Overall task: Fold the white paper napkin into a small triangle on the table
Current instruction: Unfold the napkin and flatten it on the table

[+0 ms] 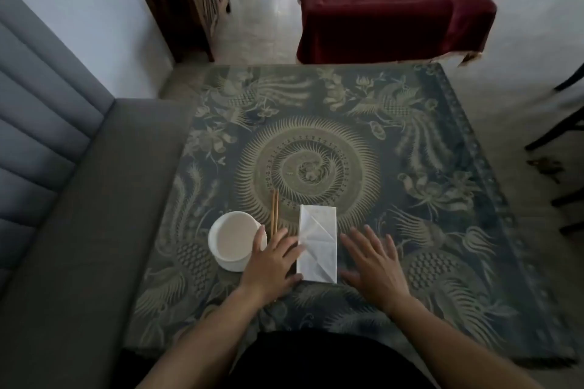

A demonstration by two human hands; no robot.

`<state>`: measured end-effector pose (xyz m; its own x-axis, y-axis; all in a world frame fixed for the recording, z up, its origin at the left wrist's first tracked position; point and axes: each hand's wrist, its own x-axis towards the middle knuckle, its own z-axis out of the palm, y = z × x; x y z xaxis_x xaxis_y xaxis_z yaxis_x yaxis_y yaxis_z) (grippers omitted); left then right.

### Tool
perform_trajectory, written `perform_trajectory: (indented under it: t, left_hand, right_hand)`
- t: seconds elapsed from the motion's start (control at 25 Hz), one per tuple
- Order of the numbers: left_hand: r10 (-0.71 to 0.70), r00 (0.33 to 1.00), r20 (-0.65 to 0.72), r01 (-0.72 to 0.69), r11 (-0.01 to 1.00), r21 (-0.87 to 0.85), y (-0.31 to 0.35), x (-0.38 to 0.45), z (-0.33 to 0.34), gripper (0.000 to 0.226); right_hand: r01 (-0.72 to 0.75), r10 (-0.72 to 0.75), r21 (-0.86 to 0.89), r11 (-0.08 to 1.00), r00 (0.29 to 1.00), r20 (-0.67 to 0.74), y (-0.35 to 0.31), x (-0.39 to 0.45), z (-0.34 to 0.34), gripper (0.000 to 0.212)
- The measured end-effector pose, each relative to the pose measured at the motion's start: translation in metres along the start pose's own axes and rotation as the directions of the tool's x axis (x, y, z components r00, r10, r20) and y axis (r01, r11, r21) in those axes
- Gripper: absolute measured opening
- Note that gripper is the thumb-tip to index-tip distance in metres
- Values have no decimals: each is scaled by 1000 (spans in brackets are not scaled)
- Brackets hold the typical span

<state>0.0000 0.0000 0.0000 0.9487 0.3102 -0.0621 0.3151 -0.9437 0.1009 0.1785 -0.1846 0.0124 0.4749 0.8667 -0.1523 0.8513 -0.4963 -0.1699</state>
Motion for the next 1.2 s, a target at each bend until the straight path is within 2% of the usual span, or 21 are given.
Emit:
perform_trajectory:
  t: [0.12,0.32,0.48,0.6,1.0,1.2]
  left_hand:
    - [105,993,48,-104,994,-16,0,-3,6,47]
    - [79,990,121,-68,993,-94,2,-6,5,37]
    - [38,994,105,-25,992,-127,6,-3,6,20]
    - [41,997,70,-30,988,-152,7,-1,8,10]
    - [-25,998,64,43,951,-306,7,19,5,7]
    - [57,996,64,-35,951,-309,15,38,-6,8]
  right_hand:
    - [101,-100,-25,995,994,45,-10,-4,12,73]
    - [145,-138,-38,989,980,146,-16,0,26,65]
    - [145,-139,-23,989,974,180,-18,1,31,60]
    - [138,-135,-12,990,979,155,-16,4,32,56]
    - [137,-141,37,990,981,136,-16,5,31,55]
    - [42,-52,116,992,995,85,-27,15,27,59]
